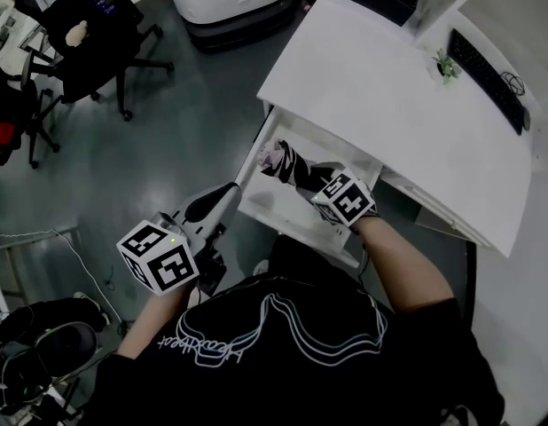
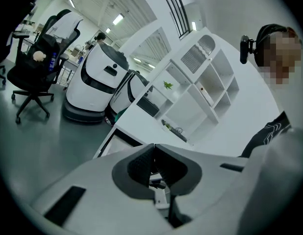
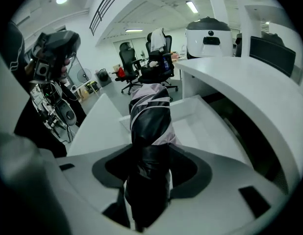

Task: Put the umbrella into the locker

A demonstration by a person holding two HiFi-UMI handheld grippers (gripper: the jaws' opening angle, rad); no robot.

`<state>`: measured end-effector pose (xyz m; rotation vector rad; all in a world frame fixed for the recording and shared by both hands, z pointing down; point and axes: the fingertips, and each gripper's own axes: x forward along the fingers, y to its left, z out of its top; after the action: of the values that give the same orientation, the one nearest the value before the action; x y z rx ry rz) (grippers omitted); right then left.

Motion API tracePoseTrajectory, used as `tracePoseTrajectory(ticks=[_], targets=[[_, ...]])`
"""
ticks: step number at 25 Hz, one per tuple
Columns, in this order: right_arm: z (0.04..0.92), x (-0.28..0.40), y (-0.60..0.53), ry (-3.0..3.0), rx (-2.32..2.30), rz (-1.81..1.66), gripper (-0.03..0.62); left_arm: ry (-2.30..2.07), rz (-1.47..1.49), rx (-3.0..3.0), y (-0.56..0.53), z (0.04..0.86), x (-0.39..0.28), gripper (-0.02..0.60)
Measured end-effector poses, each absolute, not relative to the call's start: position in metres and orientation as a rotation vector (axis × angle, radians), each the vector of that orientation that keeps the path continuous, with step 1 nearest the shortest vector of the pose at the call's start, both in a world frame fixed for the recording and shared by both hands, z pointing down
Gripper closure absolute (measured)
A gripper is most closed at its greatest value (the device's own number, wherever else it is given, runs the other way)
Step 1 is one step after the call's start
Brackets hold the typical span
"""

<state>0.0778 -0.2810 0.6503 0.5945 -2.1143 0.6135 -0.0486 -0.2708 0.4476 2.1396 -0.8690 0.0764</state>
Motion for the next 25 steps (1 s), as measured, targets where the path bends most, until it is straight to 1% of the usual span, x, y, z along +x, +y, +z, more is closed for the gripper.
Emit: tracePoseTrajectory(ticks=[11, 25], targets=[[0.726, 0.078, -0.283, -1.962, 0.554, 0.580, 0.373, -0.911, 0.081, 2.088, -0.273, 0.463, -0.064, 0.575], [0.765, 0.082, -0.284, -1.895, 0.572, 0.491, 0.367, -0.925, 0.067, 2.044, -0.275, 0.482, -0.075, 0.575]])
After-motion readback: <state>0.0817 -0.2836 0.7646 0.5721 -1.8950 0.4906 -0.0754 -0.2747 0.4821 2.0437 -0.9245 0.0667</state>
